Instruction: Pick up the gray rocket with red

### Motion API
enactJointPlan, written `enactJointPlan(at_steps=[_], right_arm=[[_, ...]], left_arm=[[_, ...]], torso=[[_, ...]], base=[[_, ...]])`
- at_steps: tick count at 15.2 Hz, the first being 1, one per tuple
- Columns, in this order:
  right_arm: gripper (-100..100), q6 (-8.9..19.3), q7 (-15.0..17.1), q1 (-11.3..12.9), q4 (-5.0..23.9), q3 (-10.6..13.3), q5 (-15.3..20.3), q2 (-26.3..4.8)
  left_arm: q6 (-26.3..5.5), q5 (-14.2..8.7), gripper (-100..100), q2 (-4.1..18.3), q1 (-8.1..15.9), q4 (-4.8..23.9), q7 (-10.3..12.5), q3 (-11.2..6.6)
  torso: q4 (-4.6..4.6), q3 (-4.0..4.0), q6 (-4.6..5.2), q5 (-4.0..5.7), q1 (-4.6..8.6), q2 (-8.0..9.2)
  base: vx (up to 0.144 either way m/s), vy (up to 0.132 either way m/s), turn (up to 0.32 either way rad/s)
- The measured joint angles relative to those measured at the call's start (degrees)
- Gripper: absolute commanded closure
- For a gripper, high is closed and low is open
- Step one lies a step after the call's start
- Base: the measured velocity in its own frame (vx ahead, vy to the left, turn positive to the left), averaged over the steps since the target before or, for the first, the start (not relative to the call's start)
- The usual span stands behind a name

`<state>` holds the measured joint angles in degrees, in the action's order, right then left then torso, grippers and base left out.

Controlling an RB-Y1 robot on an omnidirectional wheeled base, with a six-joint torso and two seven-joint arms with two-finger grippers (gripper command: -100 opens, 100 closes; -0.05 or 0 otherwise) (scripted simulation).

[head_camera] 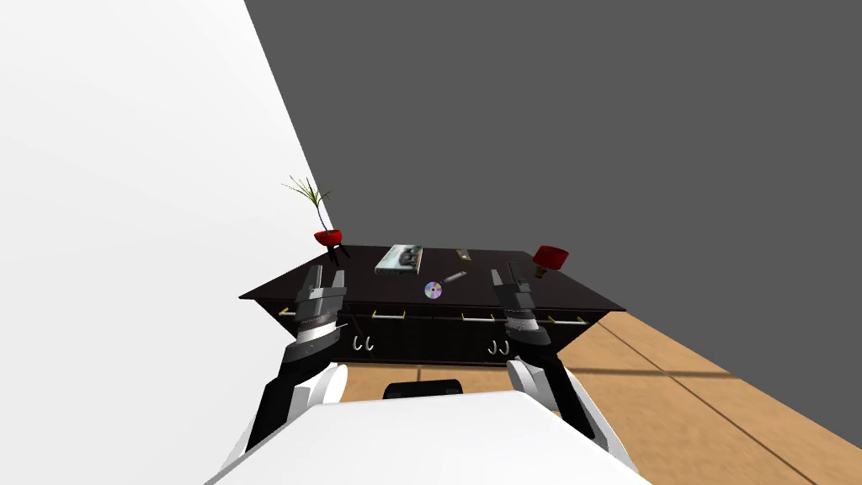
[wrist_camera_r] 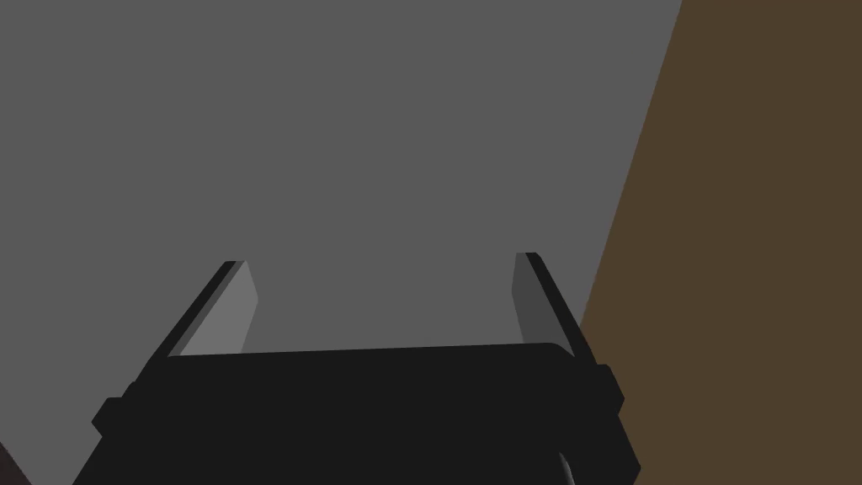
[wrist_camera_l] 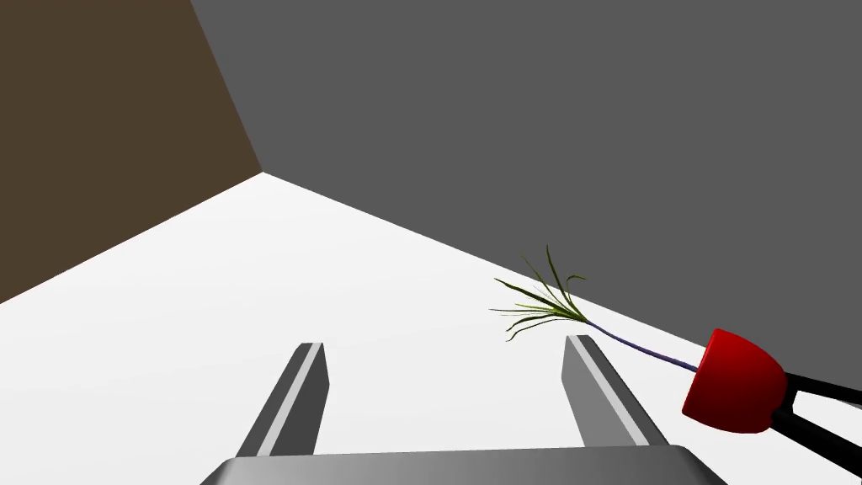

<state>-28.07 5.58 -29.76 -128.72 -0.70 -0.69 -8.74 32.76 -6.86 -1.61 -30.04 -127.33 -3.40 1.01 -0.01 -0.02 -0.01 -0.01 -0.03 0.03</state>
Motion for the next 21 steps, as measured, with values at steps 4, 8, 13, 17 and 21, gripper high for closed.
enactJointPlan(at_steps=[4,8,13,17,21], right_arm=[[-100,-0.48,0.64,-1.42,1.28,-0.92,0.72,-4.79],[-100,-0.45,1.11,-2.59,2.42,-1.59,1.71,-9.78],[-100,-0.97,1.65,-4.33,4.47,-2.41,2.98,-15.72],[-100,-1.10,2.28,-6.27,5.69,-3.41,4.02,-20.94],[-100,-1.14,2.67,-7.38,7.03,-3.96,4.94,-25.66]], left_arm=[[0.00,0.00,0,0.00,0.00,0.00,0.00,0.00],[0.00,0.00,0,0.00,0.00,0.00,0.00,0.00],[0.00,0.00,0,0.00,0.00,0.00,0.00,0.00],[0.00,0.00,0,0.00,0.00,0.00,0.00,0.00],[0.00,0.00,0,0.00,0.00,0.00,0.00,0.00]], torso=[[0.00,0.00,-0.01,0.00,0.00,0.01],[0.00,-0.01,-0.01,0.00,0.00,0.01],[0.00,0.00,-0.01,0.01,0.02,0.01],[0.00,-0.01,-0.01,0.00,0.02,0.01],[0.00,0.00,-0.01,0.00,0.03,0.00]], base=[[-0.007,0.016,0.141],[-0.007,0.012,0.101],[-0.009,0.012,0.142],[-0.008,0.009,0.136],[-0.006,0.006,0.106]])
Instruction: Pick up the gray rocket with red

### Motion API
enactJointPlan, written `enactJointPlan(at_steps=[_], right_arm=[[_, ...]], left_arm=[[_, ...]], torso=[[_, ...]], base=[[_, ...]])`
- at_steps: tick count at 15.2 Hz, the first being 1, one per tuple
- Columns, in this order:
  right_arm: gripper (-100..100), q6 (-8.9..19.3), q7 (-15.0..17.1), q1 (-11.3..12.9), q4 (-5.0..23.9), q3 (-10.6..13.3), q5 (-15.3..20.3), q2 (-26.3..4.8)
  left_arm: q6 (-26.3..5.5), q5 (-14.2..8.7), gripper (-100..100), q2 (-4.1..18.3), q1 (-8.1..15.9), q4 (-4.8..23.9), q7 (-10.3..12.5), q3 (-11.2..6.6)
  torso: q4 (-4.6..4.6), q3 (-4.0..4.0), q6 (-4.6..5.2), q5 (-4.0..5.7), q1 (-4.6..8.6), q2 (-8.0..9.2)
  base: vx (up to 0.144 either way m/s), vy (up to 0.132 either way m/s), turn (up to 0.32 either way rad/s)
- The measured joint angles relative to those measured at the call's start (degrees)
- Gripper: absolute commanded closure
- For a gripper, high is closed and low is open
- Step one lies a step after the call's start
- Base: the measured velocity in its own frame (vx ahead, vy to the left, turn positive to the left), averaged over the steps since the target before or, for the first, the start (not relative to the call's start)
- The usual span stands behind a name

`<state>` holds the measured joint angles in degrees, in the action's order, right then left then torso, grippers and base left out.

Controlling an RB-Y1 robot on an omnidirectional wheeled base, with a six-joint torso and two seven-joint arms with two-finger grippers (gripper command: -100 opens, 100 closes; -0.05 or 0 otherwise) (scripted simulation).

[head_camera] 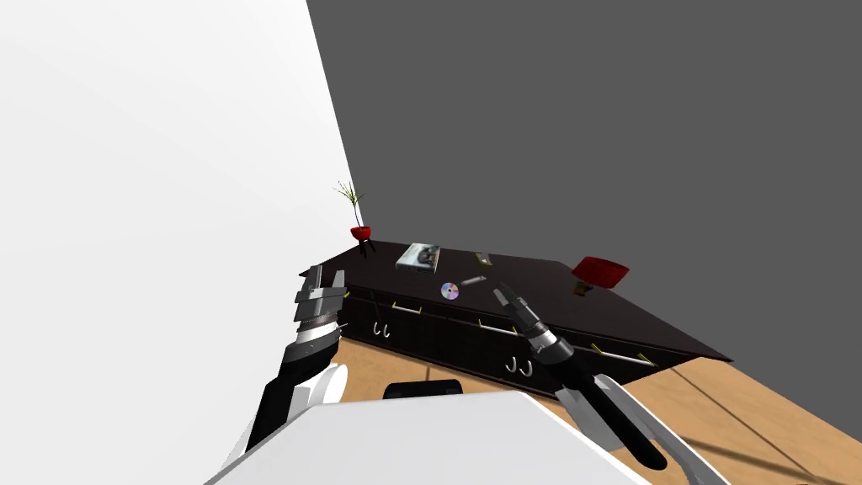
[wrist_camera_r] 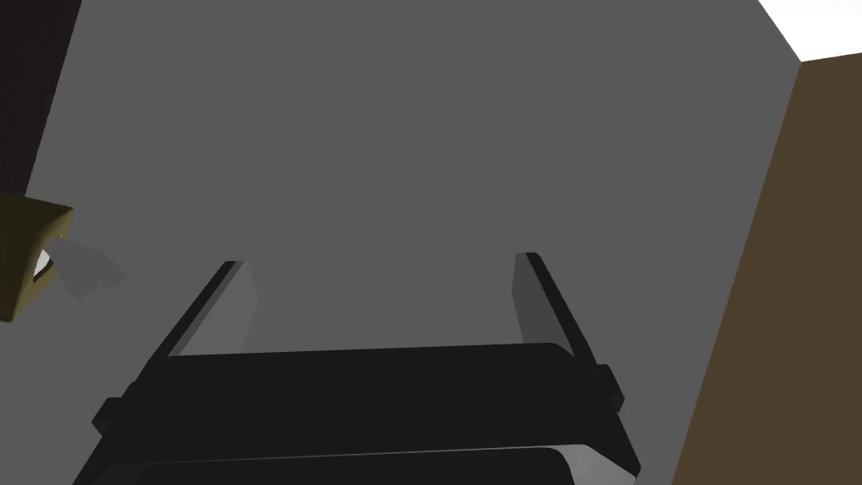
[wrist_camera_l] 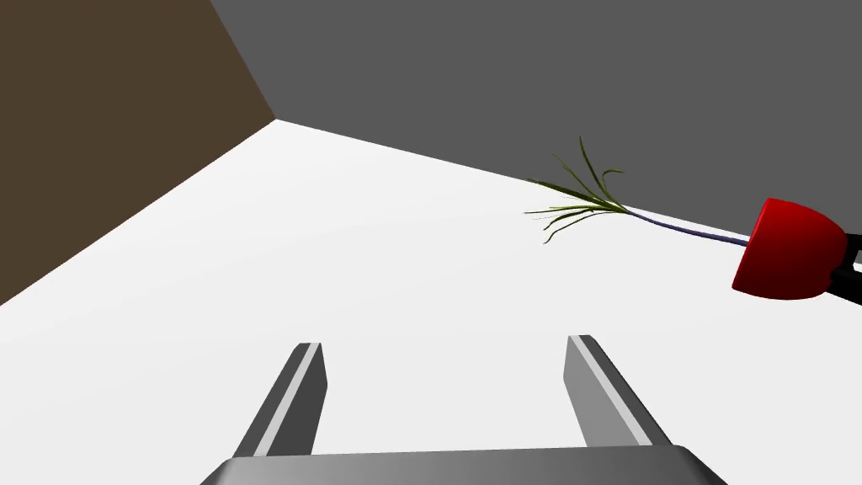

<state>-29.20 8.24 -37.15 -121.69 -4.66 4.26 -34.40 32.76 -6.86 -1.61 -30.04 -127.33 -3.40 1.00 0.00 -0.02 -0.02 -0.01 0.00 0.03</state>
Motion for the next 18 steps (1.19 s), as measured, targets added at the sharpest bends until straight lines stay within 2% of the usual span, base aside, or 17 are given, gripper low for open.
enactJointPlan(at_steps=[11,13,15,18], right_arm=[[-100,-0.40,1.15,-4.46,3.91,-1.90,2.82,-13.37],[-100,-0.57,1.32,-4.62,4.66,-2.06,3.04,-15.63],[-100,-0.87,1.58,-5.98,5.78,-2.65,3.73,-18.16],[-100,-0.74,1.78,-6.42,6.92,-2.65,4.45,-21.56]], left_arm=[[0.00,0.00,0,0.00,0.00,0.00,0.00,0.00],[0.00,0.00,0,0.00,-0.01,0.00,0.00,-0.01],[0.00,0.00,0,0.00,0.00,0.00,0.00,0.00],[0.00,0.00,0,0.00,0.00,0.00,0.00,0.00]], torso=[[0.00,0.00,-0.02,0.00,0.02,0.00],[0.00,0.01,0.03,0.01,0.04,-0.02],[0.00,0.00,-0.01,0.01,0.05,-0.01],[0.00,0.01,-0.04,0.01,0.04,-0.02]], base=[[-0.008,0.002,0.141],[-0.005,0.001,0.100],[-0.012,-0.005,0.154],[-0.010,-0.003,0.165]])
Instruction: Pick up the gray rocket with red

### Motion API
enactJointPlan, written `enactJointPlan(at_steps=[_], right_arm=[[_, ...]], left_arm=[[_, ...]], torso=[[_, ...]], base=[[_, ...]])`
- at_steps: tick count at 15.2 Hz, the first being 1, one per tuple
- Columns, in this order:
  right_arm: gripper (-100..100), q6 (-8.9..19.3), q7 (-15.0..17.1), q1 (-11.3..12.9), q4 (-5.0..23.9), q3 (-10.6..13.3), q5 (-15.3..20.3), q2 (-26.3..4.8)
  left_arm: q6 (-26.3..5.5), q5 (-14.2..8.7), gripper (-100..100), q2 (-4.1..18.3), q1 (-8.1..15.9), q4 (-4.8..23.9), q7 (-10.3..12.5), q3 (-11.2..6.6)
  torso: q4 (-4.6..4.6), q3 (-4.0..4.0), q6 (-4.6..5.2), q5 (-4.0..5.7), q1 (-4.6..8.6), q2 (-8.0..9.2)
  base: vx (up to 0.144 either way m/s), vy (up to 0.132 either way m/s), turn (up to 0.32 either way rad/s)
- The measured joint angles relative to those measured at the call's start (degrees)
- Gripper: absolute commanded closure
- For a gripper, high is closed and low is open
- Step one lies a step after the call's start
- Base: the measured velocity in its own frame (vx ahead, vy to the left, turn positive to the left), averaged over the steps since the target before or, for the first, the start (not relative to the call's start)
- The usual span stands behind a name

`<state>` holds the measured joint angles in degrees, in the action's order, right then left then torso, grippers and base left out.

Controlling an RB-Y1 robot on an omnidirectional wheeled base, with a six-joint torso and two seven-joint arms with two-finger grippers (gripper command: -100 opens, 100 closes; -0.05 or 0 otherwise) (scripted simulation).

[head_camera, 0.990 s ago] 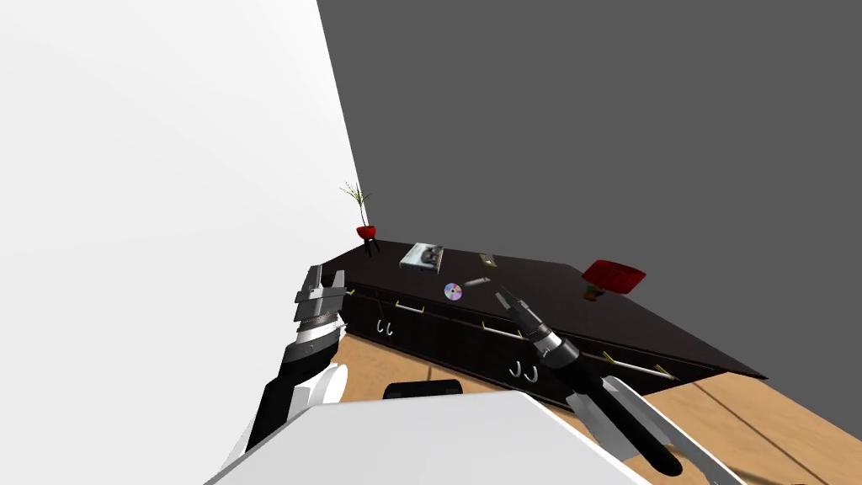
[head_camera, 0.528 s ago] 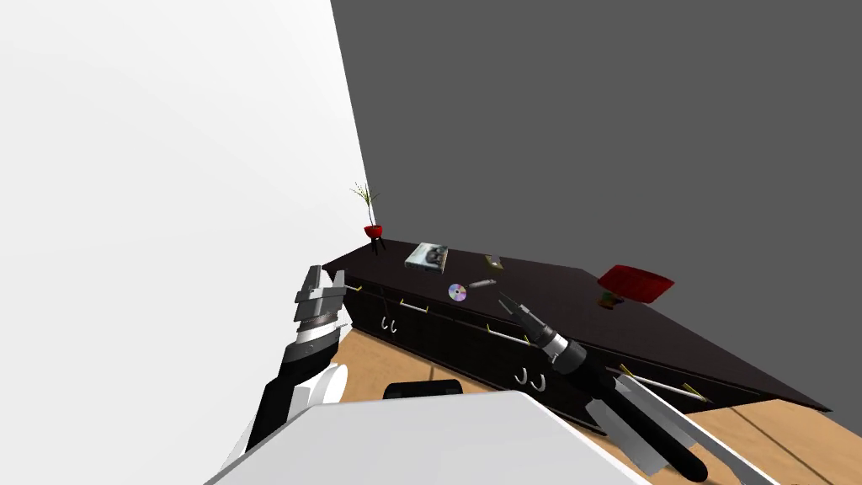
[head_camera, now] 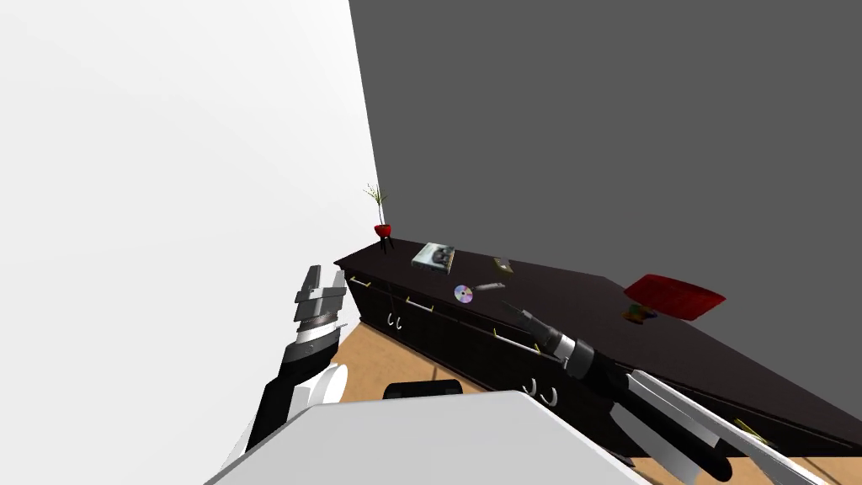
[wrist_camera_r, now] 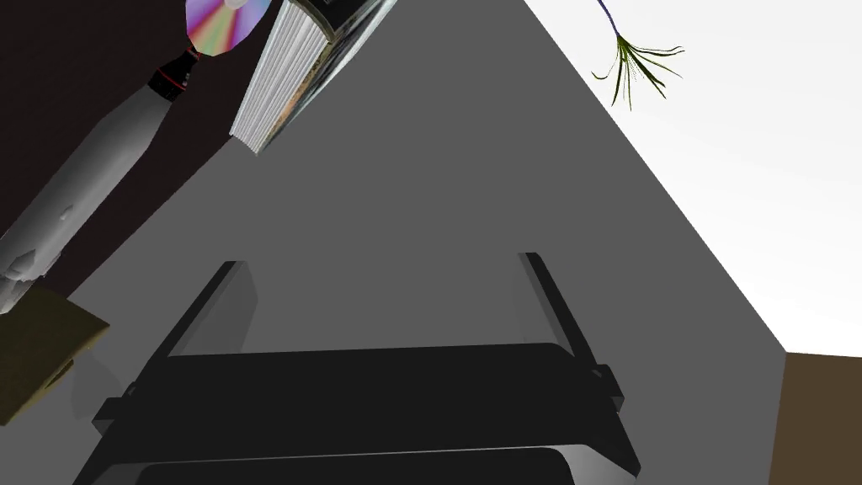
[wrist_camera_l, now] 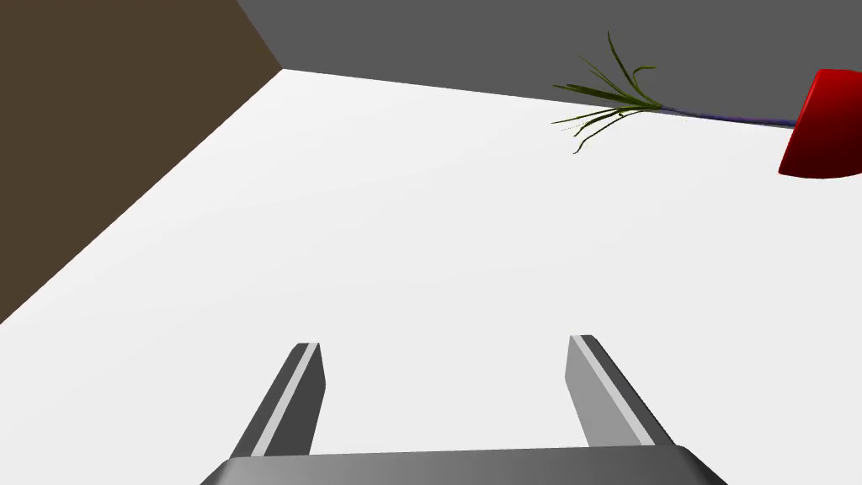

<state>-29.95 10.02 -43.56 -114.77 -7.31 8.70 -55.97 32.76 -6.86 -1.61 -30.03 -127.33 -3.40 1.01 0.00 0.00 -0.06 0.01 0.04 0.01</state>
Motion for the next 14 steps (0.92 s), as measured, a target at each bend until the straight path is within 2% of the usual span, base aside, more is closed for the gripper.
enactJointPlan(at_steps=[2,5,8,14], right_arm=[[-100,-0.17,0.14,-0.98,0.95,-0.38,0.54,-2.56],[-100,-0.39,0.45,-2.82,1.94,-1.27,1.26,-6.07],[-100,-0.29,0.59,-3.22,3.22,-1.11,2.01,-9.51],[-100,-0.81,1.12,-6.17,5.81,-2.48,3.41,-17.15]], left_arm=[[0.00,0.00,0,0.00,-0.01,0.00,0.00,-0.01],[0.00,0.00,0,0.00,0.00,0.00,0.00,0.00],[0.00,0.00,0,0.00,0.00,0.00,0.00,0.00],[0.00,0.00,0,0.00,-0.01,0.00,0.00,-0.01]], torso=[[-0.01,-0.01,0.06,0.00,0.02,0.01],[0.00,-0.01,0.02,0.00,0.01,0.02],[0.00,0.00,0.01,0.00,0.02,0.00],[0.00,0.00,0.06,0.01,0.05,0.00]], base=[[-0.010,-0.008,0.027],[-0.014,-0.006,0.185],[-0.012,-0.010,0.137],[-0.011,-0.013,0.109]])
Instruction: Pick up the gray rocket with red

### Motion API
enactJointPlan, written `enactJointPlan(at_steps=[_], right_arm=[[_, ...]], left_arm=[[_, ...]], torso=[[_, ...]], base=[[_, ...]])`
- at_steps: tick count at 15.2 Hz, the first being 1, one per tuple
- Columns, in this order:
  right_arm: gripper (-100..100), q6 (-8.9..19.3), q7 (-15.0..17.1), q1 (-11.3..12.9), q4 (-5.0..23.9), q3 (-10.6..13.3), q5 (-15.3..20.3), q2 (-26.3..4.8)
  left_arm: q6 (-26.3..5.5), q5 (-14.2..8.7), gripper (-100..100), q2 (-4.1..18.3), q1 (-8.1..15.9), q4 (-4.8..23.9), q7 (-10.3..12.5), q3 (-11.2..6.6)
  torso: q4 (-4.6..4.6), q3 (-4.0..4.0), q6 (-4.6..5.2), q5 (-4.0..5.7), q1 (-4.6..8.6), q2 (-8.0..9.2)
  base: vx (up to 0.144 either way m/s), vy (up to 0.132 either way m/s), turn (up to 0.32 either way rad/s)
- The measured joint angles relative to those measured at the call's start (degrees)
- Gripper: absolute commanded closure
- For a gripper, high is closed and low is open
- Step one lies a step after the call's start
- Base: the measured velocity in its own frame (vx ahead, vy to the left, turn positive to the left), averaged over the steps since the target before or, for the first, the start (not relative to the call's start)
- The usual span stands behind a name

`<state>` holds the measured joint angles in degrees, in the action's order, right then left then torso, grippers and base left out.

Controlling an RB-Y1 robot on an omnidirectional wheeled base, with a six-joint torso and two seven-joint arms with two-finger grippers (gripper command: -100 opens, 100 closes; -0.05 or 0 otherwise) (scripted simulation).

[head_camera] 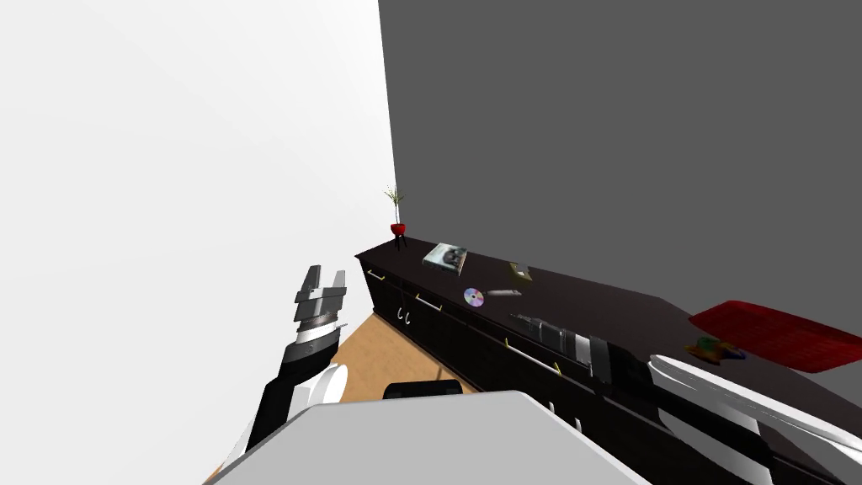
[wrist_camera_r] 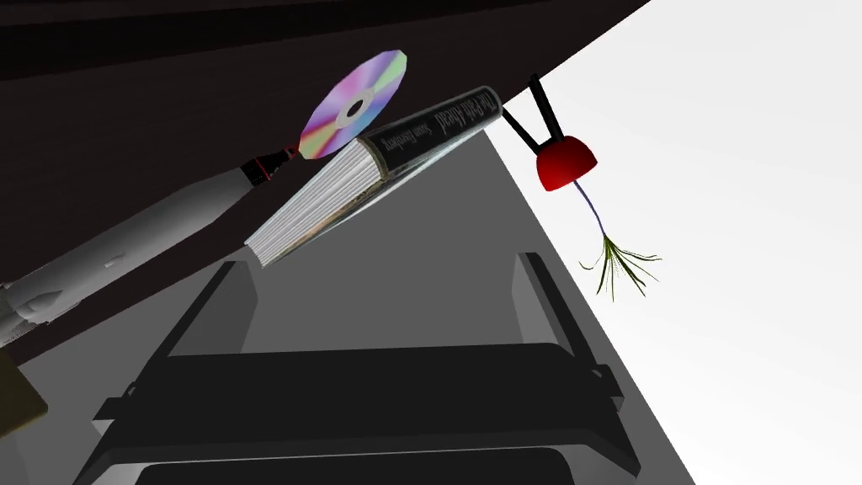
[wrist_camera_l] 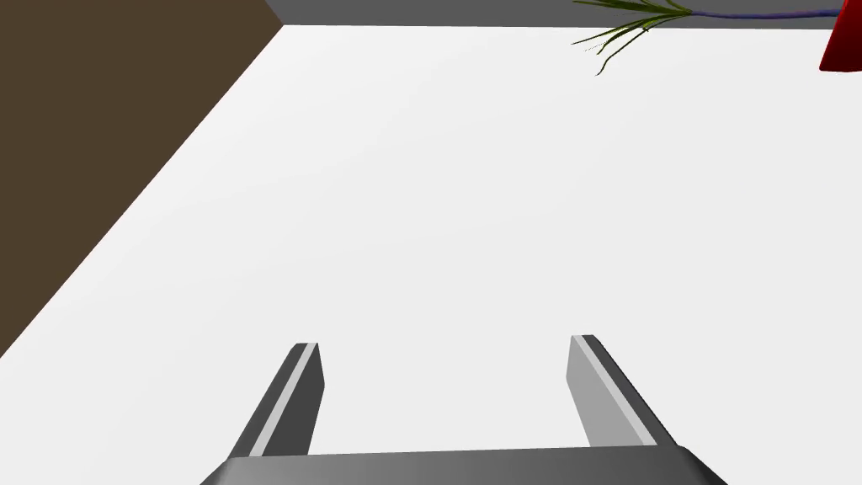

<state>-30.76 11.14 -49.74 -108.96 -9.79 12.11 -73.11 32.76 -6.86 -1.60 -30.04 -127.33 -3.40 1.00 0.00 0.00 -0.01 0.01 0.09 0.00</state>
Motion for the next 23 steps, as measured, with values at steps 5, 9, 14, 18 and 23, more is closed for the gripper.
enactJointPlan(at_steps=[5,9,14,18,23], right_arm=[[-100,-0.02,0.24,-1.75,1.73,-0.53,1.10,-5.89],[-100,0.12,0.46,-3.30,3.28,-0.92,2.10,-10.79],[-100,0.08,0.62,-5.12,5.68,-1.09,3.44,-16.71],[-100,0.01,0.81,-7.86,7.05,-2.56,4.45,-21.39],[-100,-0.19,0.69,-8.61,9.84,-1.70,5.49,-27.27]], left_arm=[[0.00,0.00,0,0.00,0.00,0.00,0.00,0.00],[0.00,0.00,0,0.00,-0.01,0.00,0.00,0.00],[0.00,0.00,0,0.00,0.01,0.00,0.00,0.00],[0.00,0.00,0,0.00,0.01,0.00,0.00,0.00],[0.00,0.00,0,0.00,0.01,0.00,0.00,0.00]], torso=[[0.00,0.00,0.02,0.01,0.00,-0.01],[0.00,0.01,0.03,0.01,0.01,-0.02],[0.01,0.02,-0.05,0.01,0.02,-0.03],[0.01,0.01,-0.03,0.00,0.02,-0.01],[0.01,0.02,-0.04,0.01,0.05,-0.02]], base=[[-0.012,-0.016,0.149],[-0.009,-0.020,0.132],[-0.014,-0.025,0.158],[-0.015,-0.028,0.108],[-0.017,-0.029,0.133]])
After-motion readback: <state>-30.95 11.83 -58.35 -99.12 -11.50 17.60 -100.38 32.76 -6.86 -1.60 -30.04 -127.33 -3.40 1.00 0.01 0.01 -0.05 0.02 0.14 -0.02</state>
